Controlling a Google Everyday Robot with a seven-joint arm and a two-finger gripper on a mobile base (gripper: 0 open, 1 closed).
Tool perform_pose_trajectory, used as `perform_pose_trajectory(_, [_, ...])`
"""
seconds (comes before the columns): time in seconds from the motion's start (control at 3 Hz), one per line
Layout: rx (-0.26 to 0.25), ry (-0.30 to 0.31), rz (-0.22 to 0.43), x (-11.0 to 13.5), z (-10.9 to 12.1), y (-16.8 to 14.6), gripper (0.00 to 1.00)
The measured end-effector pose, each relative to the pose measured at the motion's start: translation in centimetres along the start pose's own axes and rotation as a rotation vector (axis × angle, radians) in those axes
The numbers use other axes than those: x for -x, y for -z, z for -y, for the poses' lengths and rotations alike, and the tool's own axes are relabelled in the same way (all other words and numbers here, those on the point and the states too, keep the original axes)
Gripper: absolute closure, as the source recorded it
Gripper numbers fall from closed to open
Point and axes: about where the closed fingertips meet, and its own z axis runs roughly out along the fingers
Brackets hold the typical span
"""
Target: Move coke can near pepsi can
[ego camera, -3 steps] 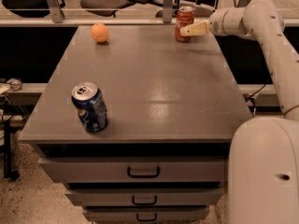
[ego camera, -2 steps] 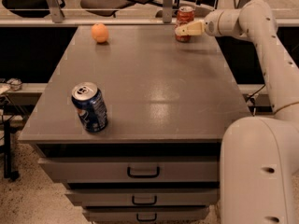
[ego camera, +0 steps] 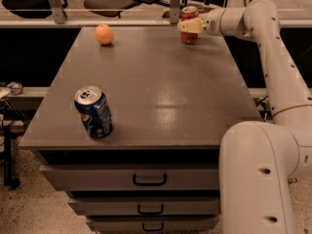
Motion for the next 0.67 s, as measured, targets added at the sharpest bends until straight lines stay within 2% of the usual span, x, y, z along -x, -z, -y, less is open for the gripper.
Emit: perform_pose_trajectory(0.67, [-0.006, 0.101, 0.017, 2.2, -0.3, 1.6, 0.85])
